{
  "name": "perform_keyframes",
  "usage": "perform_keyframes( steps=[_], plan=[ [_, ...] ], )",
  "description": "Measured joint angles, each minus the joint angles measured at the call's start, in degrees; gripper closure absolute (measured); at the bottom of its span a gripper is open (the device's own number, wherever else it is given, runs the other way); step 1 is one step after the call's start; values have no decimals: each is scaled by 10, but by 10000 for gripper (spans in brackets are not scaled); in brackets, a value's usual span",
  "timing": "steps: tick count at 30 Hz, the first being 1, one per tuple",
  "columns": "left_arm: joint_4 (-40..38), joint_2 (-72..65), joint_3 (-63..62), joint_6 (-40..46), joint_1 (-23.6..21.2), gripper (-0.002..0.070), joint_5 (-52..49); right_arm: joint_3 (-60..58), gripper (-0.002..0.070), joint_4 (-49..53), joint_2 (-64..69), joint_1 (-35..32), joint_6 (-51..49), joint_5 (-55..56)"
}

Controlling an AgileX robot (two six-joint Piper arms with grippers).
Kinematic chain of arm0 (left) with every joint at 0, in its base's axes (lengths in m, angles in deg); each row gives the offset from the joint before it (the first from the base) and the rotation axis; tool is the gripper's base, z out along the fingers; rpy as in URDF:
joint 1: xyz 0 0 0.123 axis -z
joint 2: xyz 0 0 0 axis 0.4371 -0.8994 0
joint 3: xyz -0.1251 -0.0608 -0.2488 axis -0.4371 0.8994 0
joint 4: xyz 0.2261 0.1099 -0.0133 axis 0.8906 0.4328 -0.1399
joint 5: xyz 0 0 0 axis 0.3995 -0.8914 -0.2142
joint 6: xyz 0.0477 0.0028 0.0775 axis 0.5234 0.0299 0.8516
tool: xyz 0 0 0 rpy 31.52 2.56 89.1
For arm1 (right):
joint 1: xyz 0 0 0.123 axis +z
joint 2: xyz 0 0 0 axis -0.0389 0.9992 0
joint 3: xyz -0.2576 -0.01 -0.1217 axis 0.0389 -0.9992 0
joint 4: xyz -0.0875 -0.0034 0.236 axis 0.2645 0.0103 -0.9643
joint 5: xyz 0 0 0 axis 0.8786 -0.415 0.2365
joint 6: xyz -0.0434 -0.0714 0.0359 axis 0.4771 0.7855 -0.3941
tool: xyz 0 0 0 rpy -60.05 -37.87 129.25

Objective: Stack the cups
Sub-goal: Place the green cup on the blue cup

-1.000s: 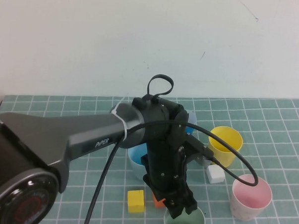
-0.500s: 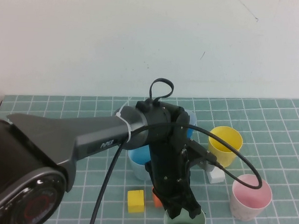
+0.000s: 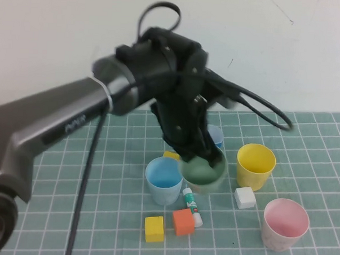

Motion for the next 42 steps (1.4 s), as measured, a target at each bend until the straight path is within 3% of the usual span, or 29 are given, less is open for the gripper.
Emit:
perform_keyframes(
  steps=[6, 12, 21, 42],
  plan=[
    [23, -5, -5, -31, -76, 669, -9, 0, 678, 0, 0, 0, 0, 0],
    [-14, -30, -5, -38, -129, 669, -9, 0, 678, -7, 0, 0, 1, 0],
    [-76, -58, -6, -29, -132, 669, 20, 0, 678, -12, 0, 0, 1, 0],
    [-20, -63, -6, -54, -132, 669, -12, 0, 678, -13, 0, 0, 2, 0]
  ],
)
